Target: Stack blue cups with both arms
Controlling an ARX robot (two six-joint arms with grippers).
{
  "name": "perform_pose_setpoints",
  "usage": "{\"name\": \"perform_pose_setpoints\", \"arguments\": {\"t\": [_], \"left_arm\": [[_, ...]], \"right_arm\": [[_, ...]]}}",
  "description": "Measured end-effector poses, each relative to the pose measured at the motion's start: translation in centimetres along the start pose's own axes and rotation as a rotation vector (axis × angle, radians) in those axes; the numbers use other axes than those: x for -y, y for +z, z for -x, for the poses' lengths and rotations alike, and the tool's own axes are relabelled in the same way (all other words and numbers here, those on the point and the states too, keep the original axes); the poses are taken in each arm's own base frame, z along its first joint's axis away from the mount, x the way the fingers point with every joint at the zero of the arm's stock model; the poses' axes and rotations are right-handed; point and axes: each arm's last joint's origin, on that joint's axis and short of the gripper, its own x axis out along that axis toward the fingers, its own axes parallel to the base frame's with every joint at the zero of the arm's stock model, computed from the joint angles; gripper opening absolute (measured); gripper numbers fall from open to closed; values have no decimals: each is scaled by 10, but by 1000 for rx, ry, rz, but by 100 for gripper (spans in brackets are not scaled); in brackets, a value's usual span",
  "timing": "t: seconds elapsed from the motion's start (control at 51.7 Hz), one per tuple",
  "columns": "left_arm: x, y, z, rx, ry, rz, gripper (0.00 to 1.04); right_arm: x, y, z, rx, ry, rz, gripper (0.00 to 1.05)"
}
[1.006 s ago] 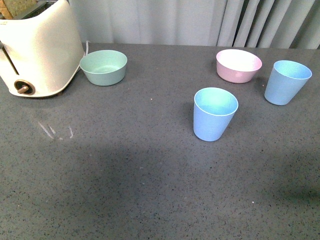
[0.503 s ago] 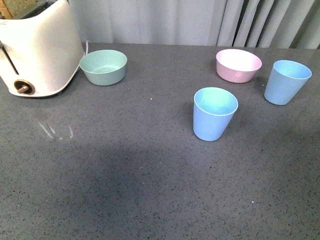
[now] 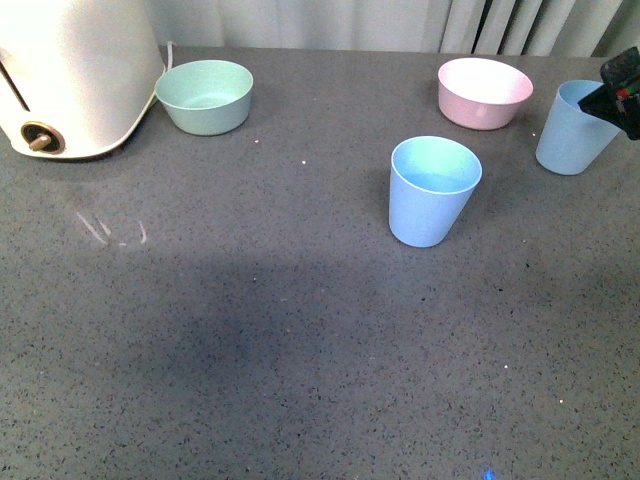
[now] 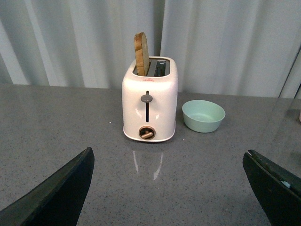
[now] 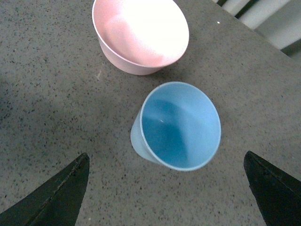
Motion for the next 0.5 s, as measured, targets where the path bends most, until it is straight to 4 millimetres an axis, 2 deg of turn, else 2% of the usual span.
{"name": "perform_pose_setpoints", "arguments": {"t": [0.058,0.252,0.503], "left_arm": [[0,0,0,0,0,0,96],[0,0,0,0,0,0,96],[0,0,0,0,0,0,96]], "right_arm": [[-1,6,-12,-21,17,24,96],[-2,13,-32,-61,30,57,96],[-9,5,-60,-138,64,66,96]]}}
